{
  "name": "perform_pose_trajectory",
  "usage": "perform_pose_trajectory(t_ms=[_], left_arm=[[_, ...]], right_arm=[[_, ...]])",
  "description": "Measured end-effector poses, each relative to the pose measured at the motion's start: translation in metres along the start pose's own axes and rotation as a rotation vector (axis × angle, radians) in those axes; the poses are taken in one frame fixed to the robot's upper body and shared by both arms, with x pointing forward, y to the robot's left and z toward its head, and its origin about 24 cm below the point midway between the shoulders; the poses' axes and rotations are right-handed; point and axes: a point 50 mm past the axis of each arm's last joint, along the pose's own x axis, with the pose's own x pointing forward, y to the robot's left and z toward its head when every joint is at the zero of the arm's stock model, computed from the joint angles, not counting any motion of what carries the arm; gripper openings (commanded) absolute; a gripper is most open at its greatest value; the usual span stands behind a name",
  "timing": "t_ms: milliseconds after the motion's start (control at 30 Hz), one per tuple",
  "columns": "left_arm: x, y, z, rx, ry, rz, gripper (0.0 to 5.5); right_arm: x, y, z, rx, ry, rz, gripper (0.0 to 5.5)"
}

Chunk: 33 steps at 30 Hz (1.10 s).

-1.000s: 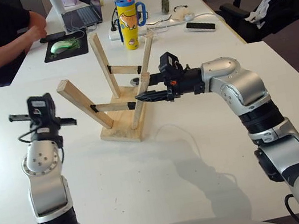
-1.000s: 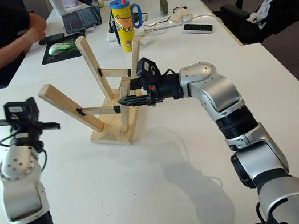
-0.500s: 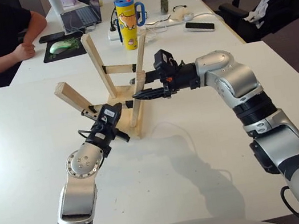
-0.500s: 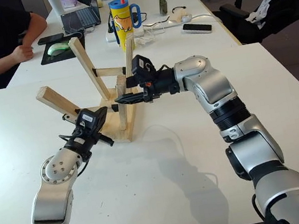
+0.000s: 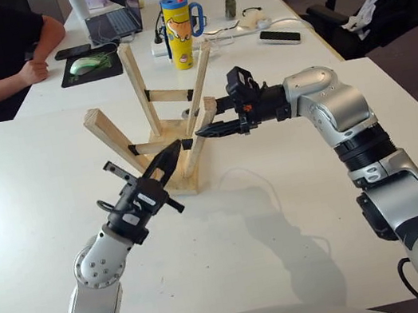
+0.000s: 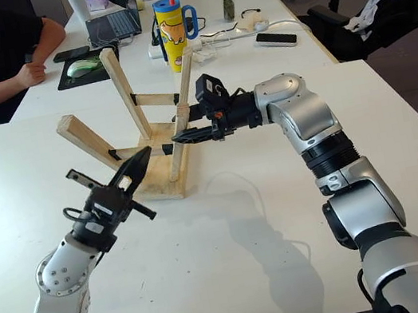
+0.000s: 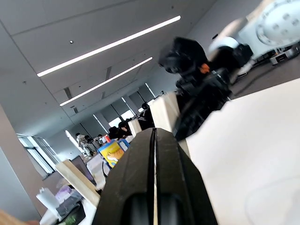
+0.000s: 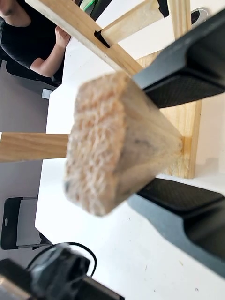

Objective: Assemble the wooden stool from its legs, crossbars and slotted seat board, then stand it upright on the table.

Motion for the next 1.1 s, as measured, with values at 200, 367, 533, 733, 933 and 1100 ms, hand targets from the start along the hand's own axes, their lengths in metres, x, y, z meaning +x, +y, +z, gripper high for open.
perform_pose_trajectory(t_ms=[200, 367, 533, 733, 933, 1100], left_arm=[[-0.018, -0.013, -0.036, -0.236, 0.175, 0.062, 0.0], [0.004, -0.023, -0.05, -0.416, 0.253, 0.132, 0.0], [0.008, -0.026, -0.07, -0.511, 0.383, 0.216, 0.0], [0.02, -0.024, -0.09, -0.543, 0.504, 0.285, 0.0], [0.032, -0.028, -0.099, -0.489, 0.601, 0.216, 0.0], [0.031, -0.028, -0.101, -0.459, 0.646, 0.192, 0.0]], right_arm=[[-0.001, 0.0, 0.001, -0.002, 0.004, 0.005, 2.07], [0.0, 0.001, 0.001, -0.002, 0.006, 0.008, 2.07], [0.002, 0.001, 0.001, -0.002, 0.005, 0.012, 2.07], [0.003, 0.002, 0.002, -0.005, 0.006, 0.016, 2.07], [0.005, 0.001, 0.004, -0.005, 0.009, 0.021, 2.07], [0.011, 0.001, 0.006, -0.008, 0.008, 0.027, 2.07]])
